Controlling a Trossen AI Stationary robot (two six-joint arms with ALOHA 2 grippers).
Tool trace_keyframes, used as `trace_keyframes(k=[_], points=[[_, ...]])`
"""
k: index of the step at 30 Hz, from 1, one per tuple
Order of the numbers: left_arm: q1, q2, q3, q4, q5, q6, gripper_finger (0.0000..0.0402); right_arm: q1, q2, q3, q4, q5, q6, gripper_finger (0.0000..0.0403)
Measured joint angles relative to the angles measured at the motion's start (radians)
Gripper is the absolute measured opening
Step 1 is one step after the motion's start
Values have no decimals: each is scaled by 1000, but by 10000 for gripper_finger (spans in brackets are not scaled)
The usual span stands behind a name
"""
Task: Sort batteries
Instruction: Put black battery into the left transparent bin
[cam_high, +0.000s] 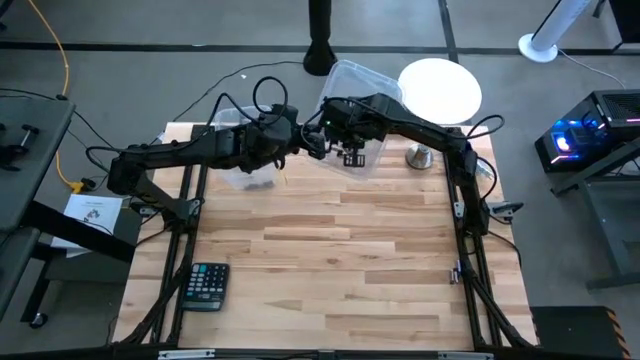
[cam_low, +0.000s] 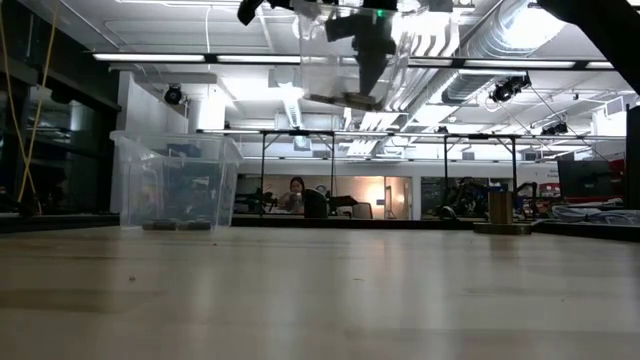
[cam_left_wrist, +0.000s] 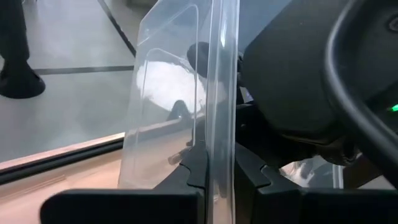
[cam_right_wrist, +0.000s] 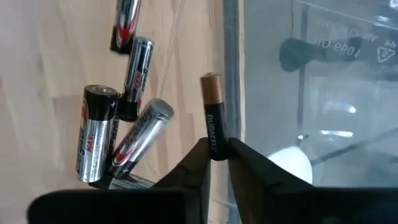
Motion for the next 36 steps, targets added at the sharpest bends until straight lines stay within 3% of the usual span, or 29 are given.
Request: trace_keyframes(k=[6, 13, 22, 36], points=[[0, -25, 6, -36, 2, 29, 19, 20, 0, -2, 89, -3, 0, 10], [34, -59, 6, 14, -29, 2, 19, -1, -85, -2, 117, -8, 73, 4], [79, -44, -63, 89, 76, -61, 19, -37, -231, -6, 164, -25, 160, 2], [93, 16, -142, 108, 83, -138, 19, -42, -239, -7, 326, -99, 212, 0]])
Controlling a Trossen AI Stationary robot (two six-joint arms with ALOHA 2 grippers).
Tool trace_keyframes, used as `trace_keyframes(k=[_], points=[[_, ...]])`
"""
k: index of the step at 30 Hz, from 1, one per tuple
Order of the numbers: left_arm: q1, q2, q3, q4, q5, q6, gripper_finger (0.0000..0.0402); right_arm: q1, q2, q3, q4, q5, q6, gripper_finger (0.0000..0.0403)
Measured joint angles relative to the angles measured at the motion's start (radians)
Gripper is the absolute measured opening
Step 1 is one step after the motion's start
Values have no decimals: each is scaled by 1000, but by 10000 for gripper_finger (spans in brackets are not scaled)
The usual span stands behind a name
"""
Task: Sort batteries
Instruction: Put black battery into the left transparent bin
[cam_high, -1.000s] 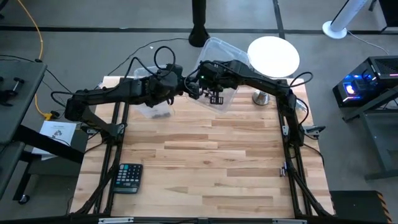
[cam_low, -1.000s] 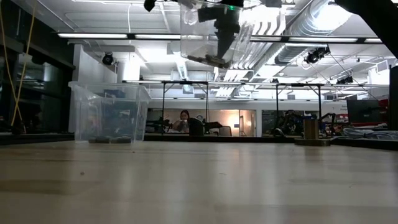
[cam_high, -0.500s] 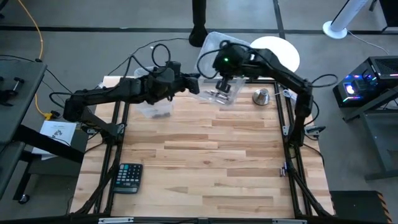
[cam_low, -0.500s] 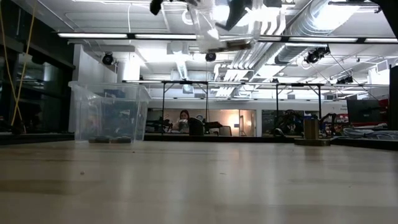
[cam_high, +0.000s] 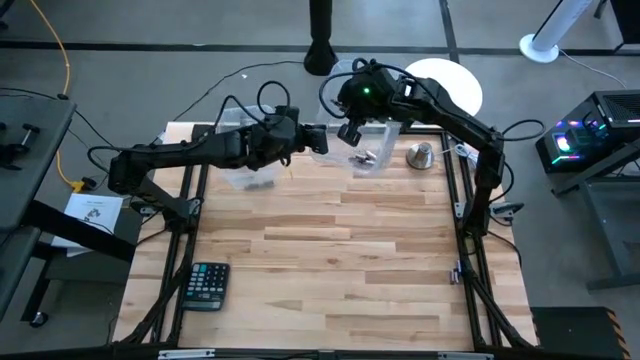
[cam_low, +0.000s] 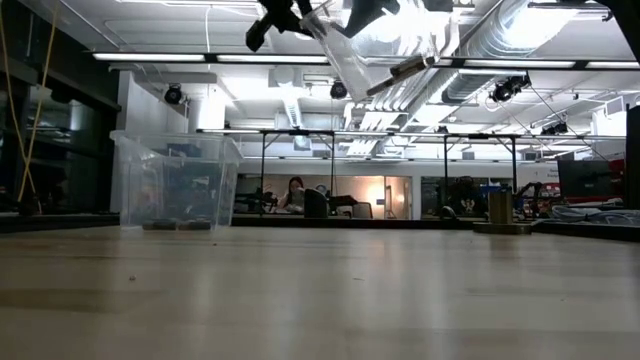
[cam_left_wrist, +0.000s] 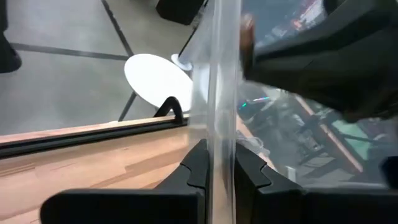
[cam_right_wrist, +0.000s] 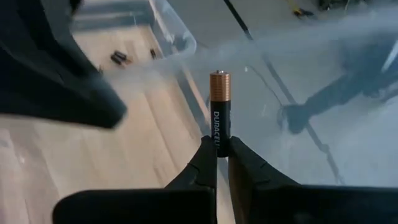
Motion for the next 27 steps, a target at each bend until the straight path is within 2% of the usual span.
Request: trace_keyframes(k=[8, 13, 16, 20, 23, 25, 27], points=[[2, 33, 0, -63, -13, -7, 19, -2, 0, 0, 65, -18, -17, 0], [2, 24, -6, 12, 12, 13, 19, -5, -2, 2, 145, 5, -19, 0], [-10, 28, -17, 53, 61, 47, 19, -19, -82, 5, 244, 35, -20, 0], [-29, 24, -11, 73, 96, 33, 19, -48, -91, 20, 402, -64, 9, 0], [-36, 21, -8, 66, 92, 34, 19, -53, -55, 3, 442, -109, 24, 0], [-36, 26, -9, 27, 58, 58, 19, -54, -33, 3, 449, -124, 23, 0], [-31, 38, -10, -47, 0, 70, 19, -60, -74, 18, 465, -128, 24, 0]])
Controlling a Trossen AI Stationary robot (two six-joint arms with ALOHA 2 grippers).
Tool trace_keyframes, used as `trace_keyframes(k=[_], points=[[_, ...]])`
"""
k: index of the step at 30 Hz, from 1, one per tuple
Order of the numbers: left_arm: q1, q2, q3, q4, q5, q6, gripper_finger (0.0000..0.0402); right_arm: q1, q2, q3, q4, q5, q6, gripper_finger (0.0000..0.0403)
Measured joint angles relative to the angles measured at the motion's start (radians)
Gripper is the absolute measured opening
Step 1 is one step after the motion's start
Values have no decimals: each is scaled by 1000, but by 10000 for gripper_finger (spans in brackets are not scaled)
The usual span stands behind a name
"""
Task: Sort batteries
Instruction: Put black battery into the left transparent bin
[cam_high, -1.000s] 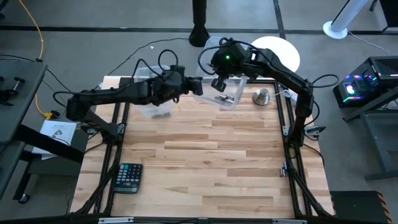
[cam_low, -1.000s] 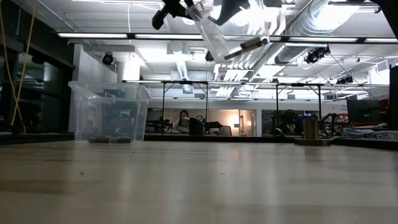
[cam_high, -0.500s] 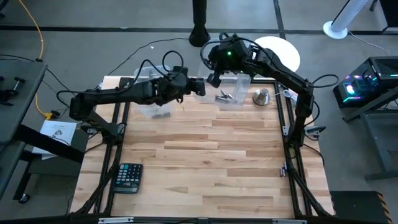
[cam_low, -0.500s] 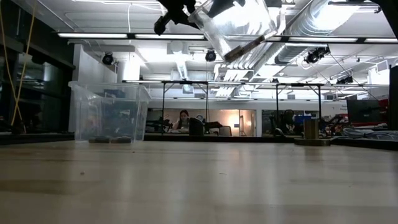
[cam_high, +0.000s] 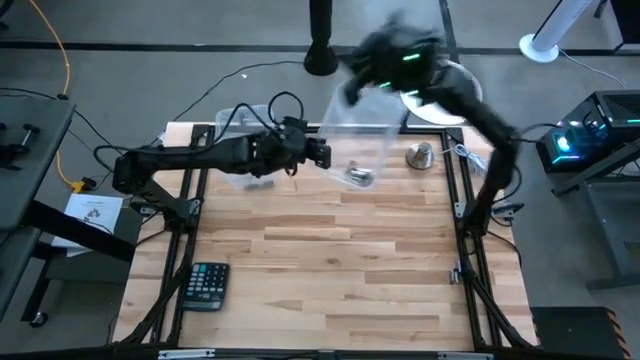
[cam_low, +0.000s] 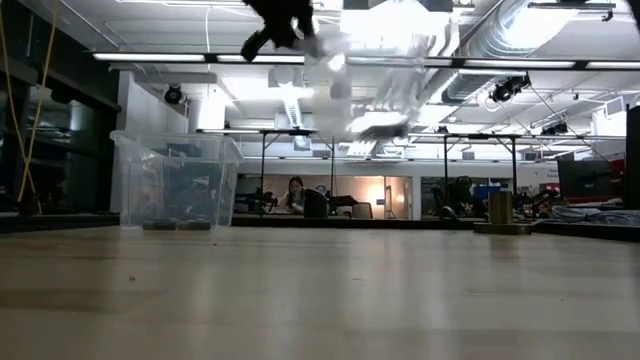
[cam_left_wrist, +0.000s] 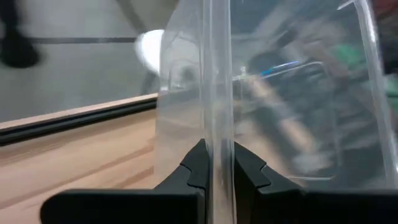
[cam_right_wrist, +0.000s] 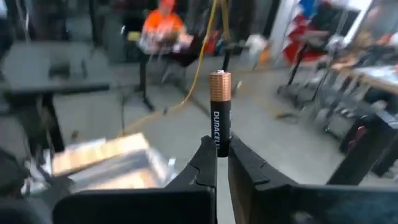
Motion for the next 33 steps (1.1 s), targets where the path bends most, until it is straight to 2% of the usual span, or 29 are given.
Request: trace_keyframes(k=[2, 6, 12, 17, 28, 33], points=[[15, 19, -1, -78, -27, -6, 19, -3, -47, 25, -13, 6, 0, 0], [46, 64, -66, -97, -43, -32, 19, 0, -89, 34, -29, 14, 7, 0], [118, 123, -177, -46, 172, -234, 19, 1, -157, 27, -117, 20, 92, 0], [147, 116, -206, 36, 208, -299, 25, 11, -174, 30, -207, 25, 132, 0], [205, 93, -202, 42, 312, -265, 107, 25, -128, 29, -211, -3, 104, 0], [246, -9, -201, 95, 324, -178, 131, 23, -106, 23, -224, -34, 104, 0]])
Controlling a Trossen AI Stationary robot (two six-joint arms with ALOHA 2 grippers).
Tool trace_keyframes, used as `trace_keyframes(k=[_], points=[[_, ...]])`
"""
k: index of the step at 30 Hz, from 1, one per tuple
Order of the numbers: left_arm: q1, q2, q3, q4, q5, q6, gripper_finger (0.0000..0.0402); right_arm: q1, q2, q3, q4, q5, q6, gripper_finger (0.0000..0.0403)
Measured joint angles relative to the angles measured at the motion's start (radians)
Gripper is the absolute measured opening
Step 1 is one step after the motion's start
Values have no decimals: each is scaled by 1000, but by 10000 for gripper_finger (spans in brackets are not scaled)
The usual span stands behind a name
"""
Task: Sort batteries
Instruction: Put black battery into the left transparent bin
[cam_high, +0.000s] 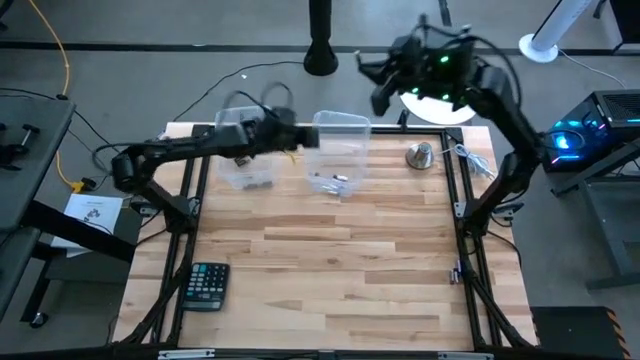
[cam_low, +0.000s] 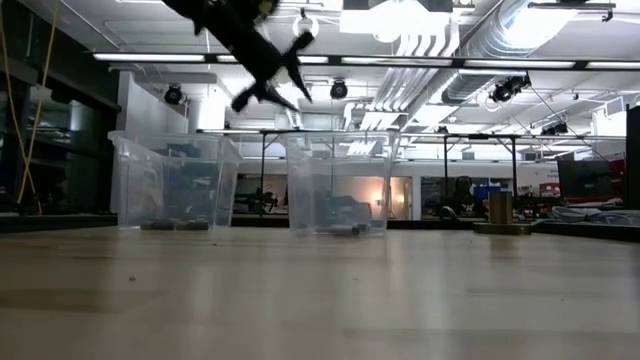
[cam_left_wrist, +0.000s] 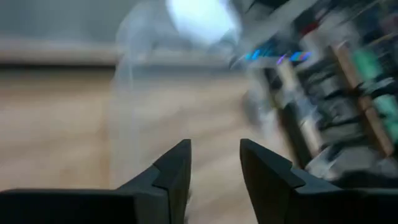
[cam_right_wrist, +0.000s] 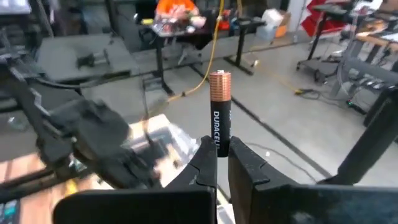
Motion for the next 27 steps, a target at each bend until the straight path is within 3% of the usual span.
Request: trace_keyframes(k=[4, 9, 16, 23, 27], points=[[46, -143, 1, 9, -71, 107, 142, -16, 25, 6, 16, -31, 1, 0], [81, -357, 2, -104, -120, 189, 145, -17, 103, 0, 64, -135, 11, 0], [-1, -635, -3, -257, -248, 221, 145, -10, 295, 2, 221, -329, 79, 0], [-103, -777, -4, -277, -380, 203, 145, 23, 526, 4, 453, -514, 222, 0], [-128, -790, -4, -277, -411, 204, 145, 43, 657, 1, 555, -554, 324, 0]])
